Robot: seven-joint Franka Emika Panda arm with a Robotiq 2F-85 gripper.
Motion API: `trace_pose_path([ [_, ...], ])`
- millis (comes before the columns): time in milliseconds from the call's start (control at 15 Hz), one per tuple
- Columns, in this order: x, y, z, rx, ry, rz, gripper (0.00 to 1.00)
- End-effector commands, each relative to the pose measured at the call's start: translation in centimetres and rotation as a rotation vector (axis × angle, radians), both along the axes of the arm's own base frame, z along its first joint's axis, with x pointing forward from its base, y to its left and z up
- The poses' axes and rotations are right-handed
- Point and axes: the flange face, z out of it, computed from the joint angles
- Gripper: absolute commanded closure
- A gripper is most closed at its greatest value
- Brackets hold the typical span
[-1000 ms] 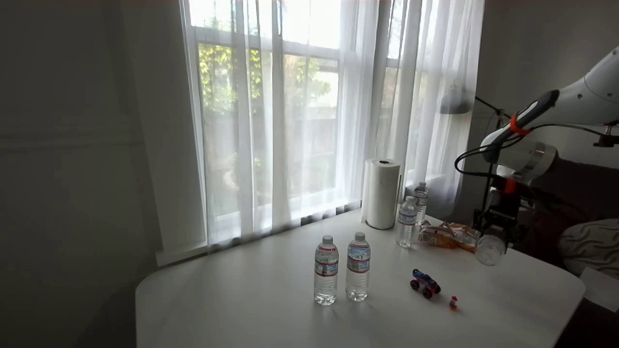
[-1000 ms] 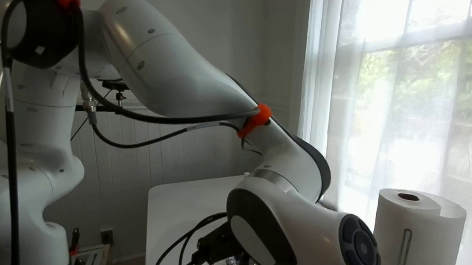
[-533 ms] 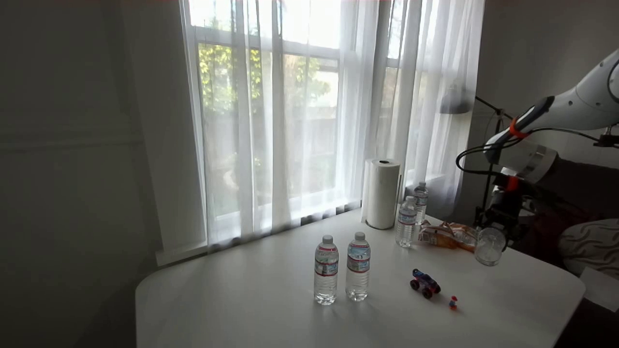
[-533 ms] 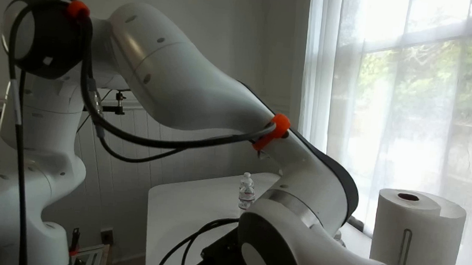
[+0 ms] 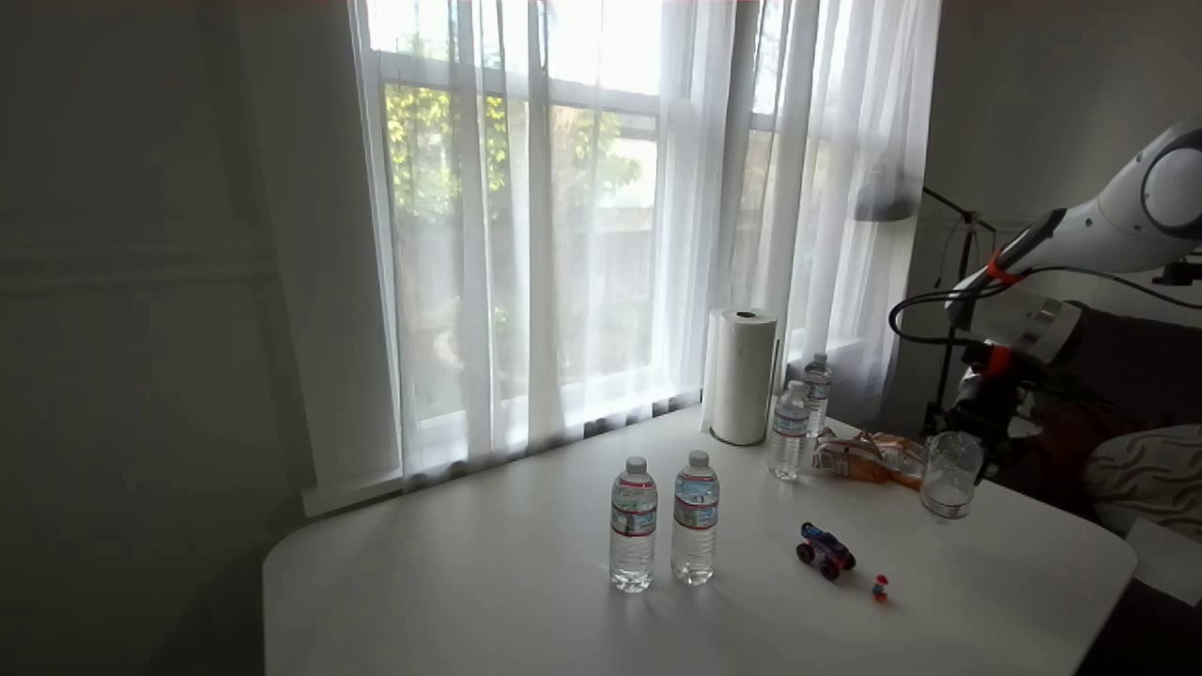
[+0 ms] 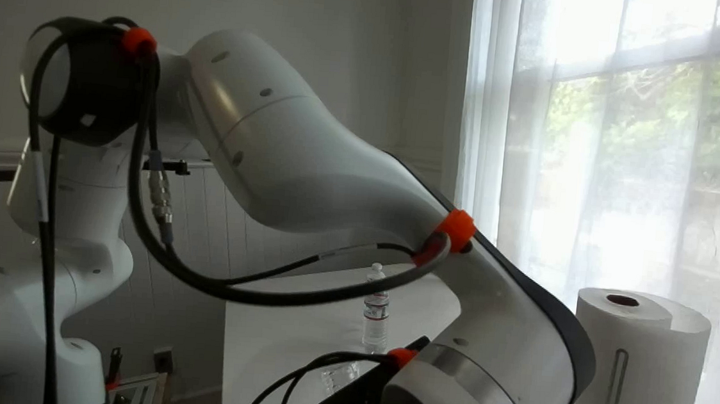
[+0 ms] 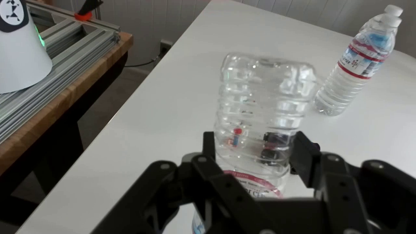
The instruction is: Pick up the lying water bottle and make it stand on its opening
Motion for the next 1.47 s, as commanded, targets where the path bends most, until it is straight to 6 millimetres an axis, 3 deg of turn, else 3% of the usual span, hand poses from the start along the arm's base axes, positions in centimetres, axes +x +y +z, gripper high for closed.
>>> trace_pose_path([
  [0,0.0,-1.2,-1.0,0.113,-0.013,-0.032,0.41],
  [1400,-0.2,-2.4,-6.6,0.404,0.024,-0.120,0.41],
])
